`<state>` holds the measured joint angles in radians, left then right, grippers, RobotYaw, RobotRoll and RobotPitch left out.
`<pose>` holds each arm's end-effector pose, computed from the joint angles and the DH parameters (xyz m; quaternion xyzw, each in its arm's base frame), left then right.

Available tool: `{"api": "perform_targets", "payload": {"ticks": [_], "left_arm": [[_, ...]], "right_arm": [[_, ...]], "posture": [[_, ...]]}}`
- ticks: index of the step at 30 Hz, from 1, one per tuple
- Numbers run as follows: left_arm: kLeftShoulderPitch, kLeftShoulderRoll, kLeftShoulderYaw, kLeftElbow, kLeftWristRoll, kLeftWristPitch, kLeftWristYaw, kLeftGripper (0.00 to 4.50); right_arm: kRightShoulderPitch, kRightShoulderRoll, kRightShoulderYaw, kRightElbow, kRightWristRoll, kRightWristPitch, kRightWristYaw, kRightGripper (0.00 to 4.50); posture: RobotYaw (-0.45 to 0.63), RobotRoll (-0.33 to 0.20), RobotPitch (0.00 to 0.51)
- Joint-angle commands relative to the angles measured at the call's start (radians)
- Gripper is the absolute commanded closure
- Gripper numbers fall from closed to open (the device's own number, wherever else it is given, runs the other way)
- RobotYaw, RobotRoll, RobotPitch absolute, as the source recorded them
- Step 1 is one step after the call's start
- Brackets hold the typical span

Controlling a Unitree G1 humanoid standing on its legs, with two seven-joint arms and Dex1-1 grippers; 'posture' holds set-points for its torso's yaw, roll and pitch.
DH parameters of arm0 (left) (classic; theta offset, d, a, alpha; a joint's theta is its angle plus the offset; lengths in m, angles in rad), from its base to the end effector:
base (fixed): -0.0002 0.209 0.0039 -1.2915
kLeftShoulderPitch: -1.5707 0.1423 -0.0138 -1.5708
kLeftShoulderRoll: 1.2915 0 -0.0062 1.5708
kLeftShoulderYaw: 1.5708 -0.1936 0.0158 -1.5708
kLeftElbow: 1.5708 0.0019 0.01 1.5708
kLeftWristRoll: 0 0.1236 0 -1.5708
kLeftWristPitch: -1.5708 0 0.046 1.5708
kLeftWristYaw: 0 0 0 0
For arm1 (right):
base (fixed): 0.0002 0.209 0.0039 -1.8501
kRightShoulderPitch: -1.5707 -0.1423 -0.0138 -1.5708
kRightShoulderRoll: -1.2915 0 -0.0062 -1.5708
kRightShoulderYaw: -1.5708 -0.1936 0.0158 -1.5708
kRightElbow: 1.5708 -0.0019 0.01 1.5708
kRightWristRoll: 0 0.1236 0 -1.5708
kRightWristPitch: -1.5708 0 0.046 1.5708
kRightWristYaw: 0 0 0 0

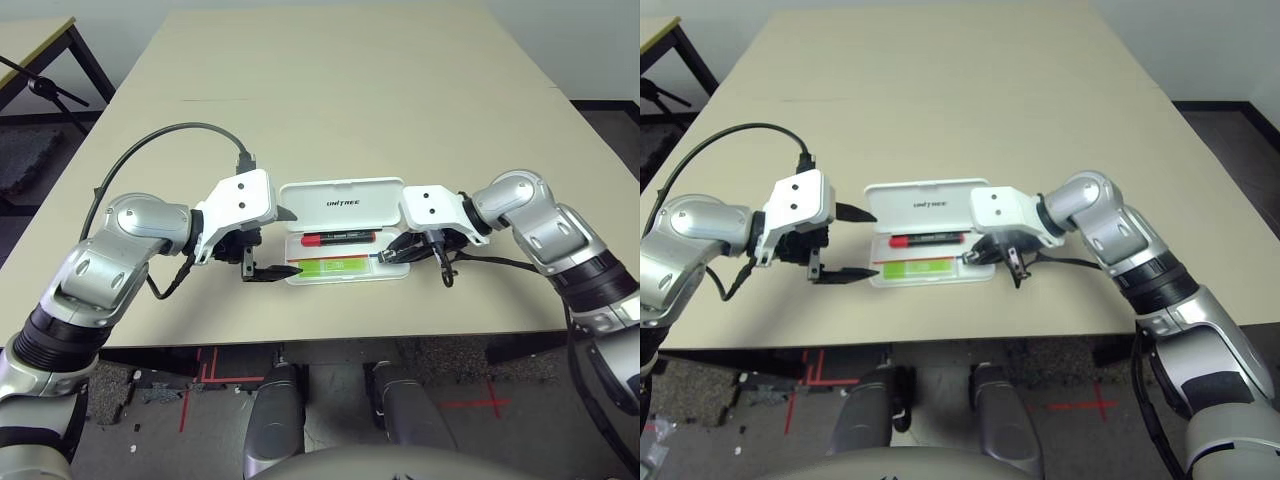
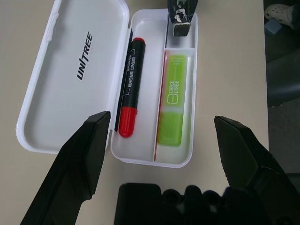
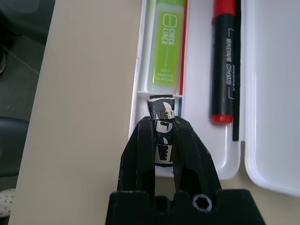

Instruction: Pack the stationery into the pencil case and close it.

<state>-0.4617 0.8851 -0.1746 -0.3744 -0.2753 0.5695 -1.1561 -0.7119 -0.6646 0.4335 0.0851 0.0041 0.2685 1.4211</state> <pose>0.2356 0.2236 0.1990 0.3199 0.1263 -0.5744 0.7429 0.2941 -0.1820 0.1745 -0.3763 0.1701 0.6696 0.6173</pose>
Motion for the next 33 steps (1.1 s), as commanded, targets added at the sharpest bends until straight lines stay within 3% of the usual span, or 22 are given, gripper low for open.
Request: {"api": "perform_targets", "payload": {"ticks": [1,11,21,25,33], "left_arm": [[0.007,0.012,-0.003,-0.007,0.001,0.006,0.002,0.0],[0.008,0.012,-0.006,0.005,0.004,0.0,0.0,0.0],[0.038,0.035,0.012,0.012,0.002,-0.006,0.001,0.0],[0.06,0.044,0.025,0.016,-0.001,-0.006,0.007,0.0],[0.064,0.062,0.038,0.087,0.022,-0.005,0.022,0.0]], "right_arm": [[0.013,0.004,0.016,0.007,-0.007,-0.006,0.003,3.49],[-0.005,-0.018,-0.022,0.004,0.029,0.023,0.034,0.04],[0.008,-0.254,-0.257,0.0,0.266,0.231,0.179,0.04],[0.068,-0.342,-0.344,-0.021,0.341,0.31,0.19,0.04],[0.16,-0.364,-0.371,-0.104,0.378,0.359,0.122,0.04]], "posture": [[0.02,0.0,0.122],[0.02,0.0,0.12],[0.02,0.0,0.117],[0.01,0.0,0.12],[-0.01,0.0,0.123]]}}
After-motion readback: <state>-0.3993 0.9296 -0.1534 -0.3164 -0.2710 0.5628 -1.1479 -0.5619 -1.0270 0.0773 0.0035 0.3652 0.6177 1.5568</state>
